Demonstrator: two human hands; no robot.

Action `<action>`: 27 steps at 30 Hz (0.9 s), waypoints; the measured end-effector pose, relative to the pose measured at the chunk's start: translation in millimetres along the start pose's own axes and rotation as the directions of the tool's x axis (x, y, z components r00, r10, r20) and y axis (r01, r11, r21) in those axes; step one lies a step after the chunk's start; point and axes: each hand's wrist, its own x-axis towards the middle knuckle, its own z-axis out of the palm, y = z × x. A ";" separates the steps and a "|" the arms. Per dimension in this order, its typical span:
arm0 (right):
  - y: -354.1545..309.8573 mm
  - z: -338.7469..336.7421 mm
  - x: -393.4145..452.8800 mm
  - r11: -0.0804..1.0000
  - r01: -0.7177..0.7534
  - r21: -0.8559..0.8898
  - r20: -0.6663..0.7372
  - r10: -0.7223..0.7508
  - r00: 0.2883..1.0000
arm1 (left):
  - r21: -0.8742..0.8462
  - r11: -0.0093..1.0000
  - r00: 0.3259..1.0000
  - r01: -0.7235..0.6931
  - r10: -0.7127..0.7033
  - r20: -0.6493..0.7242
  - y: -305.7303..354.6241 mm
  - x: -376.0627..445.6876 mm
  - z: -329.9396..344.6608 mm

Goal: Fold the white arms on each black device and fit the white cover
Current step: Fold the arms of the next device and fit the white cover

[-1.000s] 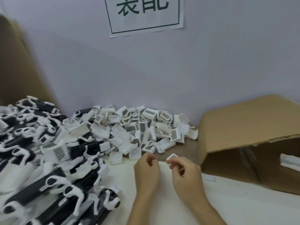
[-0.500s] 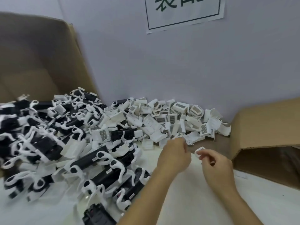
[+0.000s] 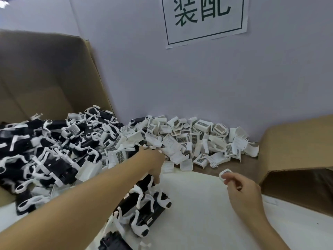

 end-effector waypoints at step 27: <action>-5.9 -1.7 -1.6 0.999 0.041 0.037 -0.020 -0.040 0.999 | -0.961 0.122 0.841 -0.248 -0.466 -0.276 -17.2 8.3 -6.7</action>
